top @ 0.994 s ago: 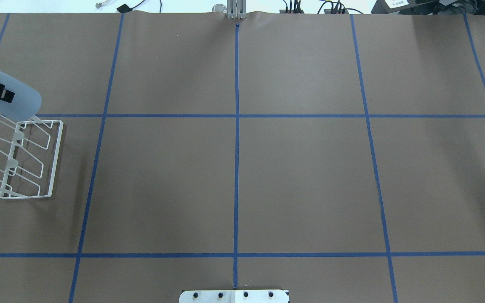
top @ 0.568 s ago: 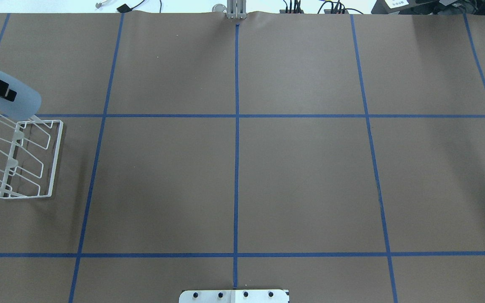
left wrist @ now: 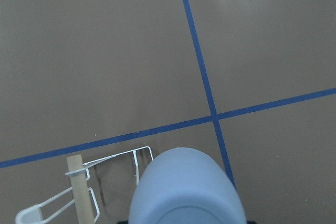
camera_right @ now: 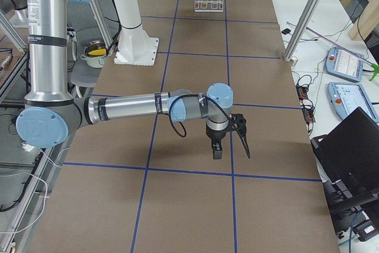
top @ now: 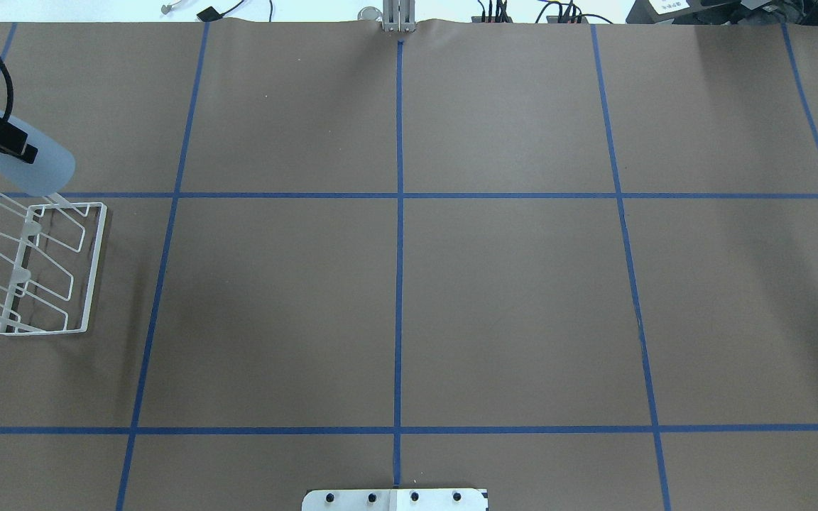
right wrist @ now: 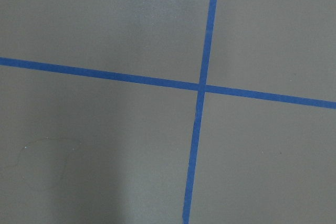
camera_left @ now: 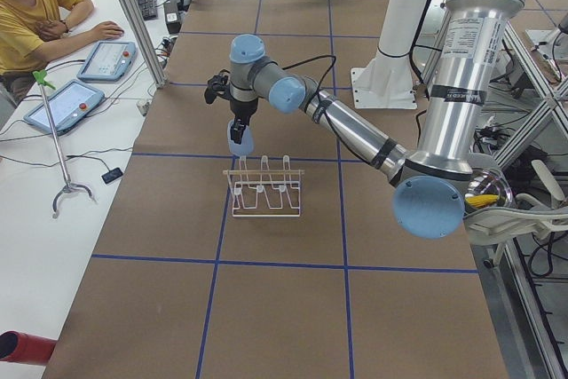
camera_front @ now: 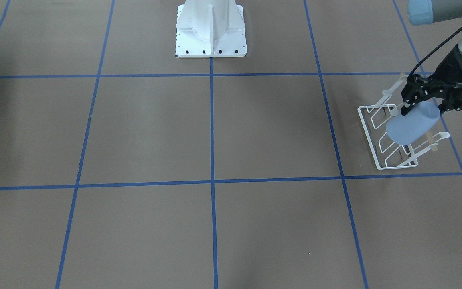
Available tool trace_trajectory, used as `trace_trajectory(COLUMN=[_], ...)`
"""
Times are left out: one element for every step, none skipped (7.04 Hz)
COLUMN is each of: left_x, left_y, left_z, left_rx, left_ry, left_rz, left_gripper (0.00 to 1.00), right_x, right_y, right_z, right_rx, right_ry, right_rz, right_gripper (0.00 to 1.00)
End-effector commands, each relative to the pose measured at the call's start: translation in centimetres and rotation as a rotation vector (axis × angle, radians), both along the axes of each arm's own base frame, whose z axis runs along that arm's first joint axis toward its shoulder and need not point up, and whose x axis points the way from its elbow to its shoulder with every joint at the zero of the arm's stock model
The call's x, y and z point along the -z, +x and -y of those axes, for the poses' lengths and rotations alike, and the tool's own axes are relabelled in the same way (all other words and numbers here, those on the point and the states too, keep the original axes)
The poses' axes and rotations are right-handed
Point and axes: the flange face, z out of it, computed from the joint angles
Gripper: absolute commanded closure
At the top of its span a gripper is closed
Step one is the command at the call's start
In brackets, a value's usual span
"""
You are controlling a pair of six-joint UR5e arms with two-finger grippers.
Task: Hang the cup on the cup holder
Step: 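Lower the cup with the left gripper onto a rack hook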
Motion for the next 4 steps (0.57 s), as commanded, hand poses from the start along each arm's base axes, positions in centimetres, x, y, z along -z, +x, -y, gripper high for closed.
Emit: trace_trajectory(left_x=[-0.99, -1.27, -1.43, -1.75], left_y=[0.33, 0.37, 0.35, 0.40], left_z=[1.48, 1.61, 1.55, 1.46], left_rx=[0.019, 0.026, 0.030, 0.029], left_ry=[0.006, 0.004, -0.003, -0.009], left_rz=[0.028, 0.026, 0.026, 0.028], left_gripper=[1.00, 1.00, 1.00, 1.00], right_x=[0.16, 0.24, 0.24, 0.24], right_y=[-0.11, -0.11, -0.11, -0.11], right_z=[0.24, 0.31, 0.31, 0.31], right_rx=[-0.001, -0.001, -0.001, -0.001], right_ry=[0.001, 0.003, 0.003, 0.003], right_rz=[0.001, 0.001, 0.001, 0.001], right_gripper=[0.00, 0.00, 0.00, 0.00])
